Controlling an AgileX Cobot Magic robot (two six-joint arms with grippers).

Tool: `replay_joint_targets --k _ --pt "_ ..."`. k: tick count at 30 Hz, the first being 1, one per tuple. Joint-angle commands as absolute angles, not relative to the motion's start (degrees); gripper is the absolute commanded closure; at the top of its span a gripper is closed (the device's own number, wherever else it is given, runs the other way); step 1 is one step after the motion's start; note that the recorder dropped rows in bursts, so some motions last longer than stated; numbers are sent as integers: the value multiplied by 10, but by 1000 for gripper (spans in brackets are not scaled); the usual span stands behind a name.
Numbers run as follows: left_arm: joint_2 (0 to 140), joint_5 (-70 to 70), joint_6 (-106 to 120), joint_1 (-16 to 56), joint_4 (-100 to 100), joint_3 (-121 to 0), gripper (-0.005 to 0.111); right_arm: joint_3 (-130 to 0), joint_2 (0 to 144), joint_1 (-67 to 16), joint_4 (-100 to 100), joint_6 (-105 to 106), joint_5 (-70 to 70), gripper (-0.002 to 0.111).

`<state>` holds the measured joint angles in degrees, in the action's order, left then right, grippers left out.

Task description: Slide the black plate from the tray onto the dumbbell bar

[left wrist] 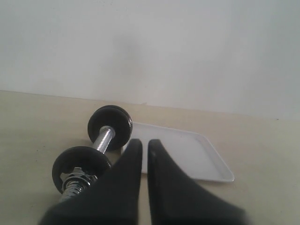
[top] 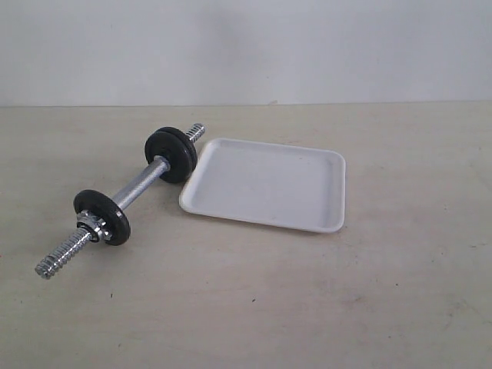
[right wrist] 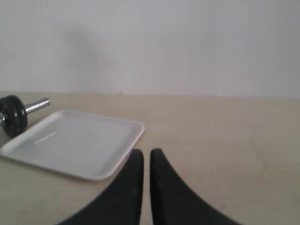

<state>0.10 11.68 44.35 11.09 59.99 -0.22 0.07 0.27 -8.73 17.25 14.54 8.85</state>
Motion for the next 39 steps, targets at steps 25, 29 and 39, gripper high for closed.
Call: replay_joint_targets --k 25,29,39 --pt "0 117 446 111 602 0 102 0 0 41 154 200 198 104" --pt "0 117 446 111 602 0 102 0 0 40 91 200 184 104" --pt "0 117 446 111 602 0 102 -20 0 40 -30 196 118 104"
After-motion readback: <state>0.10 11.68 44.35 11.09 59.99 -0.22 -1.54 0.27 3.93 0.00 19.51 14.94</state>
